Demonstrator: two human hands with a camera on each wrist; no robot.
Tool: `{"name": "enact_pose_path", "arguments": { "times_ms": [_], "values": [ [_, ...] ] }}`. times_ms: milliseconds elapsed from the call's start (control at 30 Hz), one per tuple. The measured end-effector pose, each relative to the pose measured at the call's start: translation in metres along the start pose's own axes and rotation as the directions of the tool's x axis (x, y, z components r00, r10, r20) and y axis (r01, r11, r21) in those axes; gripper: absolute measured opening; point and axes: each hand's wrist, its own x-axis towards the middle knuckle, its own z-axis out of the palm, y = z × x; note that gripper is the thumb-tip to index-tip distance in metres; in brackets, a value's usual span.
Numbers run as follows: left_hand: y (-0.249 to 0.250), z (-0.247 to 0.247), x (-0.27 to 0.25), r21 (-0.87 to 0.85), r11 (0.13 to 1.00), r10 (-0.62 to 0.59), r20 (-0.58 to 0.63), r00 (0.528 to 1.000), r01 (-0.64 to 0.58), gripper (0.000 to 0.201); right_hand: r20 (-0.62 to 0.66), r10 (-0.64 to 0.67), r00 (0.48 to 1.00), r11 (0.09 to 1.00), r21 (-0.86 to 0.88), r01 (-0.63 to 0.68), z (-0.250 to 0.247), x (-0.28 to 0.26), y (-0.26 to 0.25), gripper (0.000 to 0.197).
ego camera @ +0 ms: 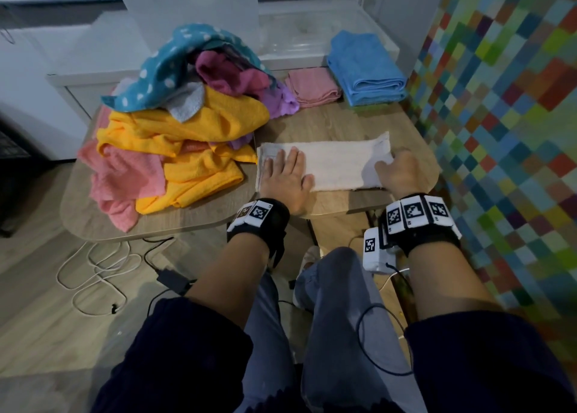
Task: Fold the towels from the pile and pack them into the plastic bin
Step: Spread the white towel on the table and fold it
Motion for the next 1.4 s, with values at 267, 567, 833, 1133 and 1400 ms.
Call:
{"name": "enact_pose_path", "arguments": {
  "times_ms": [267,567,833,1133,1400],
  "values": [
    [-0.003,-0.013,0.002,-0.180,0.982,0.016,-0.256,0.967,-0.064,0.062,-0.253,-0.107,0.961,0.993,0.023,0.117,0.003,-0.017,-0.010,0.040],
    [-0.014,-0.020,0.018,-0.990,0.084,-0.336,0.082,0.938,0.116,0.036,-0.130,-0.492,0.861,0.827,0.238,0.509,0.042,-0.049,-0.064,0.041],
    [-0.038,-0.024,0.017,-0.990,0.094,-0.366,0.063,0.928,0.105,0.019,-0.008,-0.598,0.802,0.739,0.383,0.554,0.081,-0.063,-0.063,0.027],
    [-0.047,-0.017,0.016,-0.901,0.427,-0.482,-0.154,0.863,0.077,0.025,0.066,-0.692,0.719,0.722,0.066,0.689,0.106,-0.049,-0.044,0.037],
    [-0.048,-0.016,0.006,-0.729,0.667,-0.426,-0.203,0.882,0.155,0.039,0.236,-0.673,0.701,0.689,-0.147,0.710,0.105,-0.048,-0.028,0.047]
  ]
}}
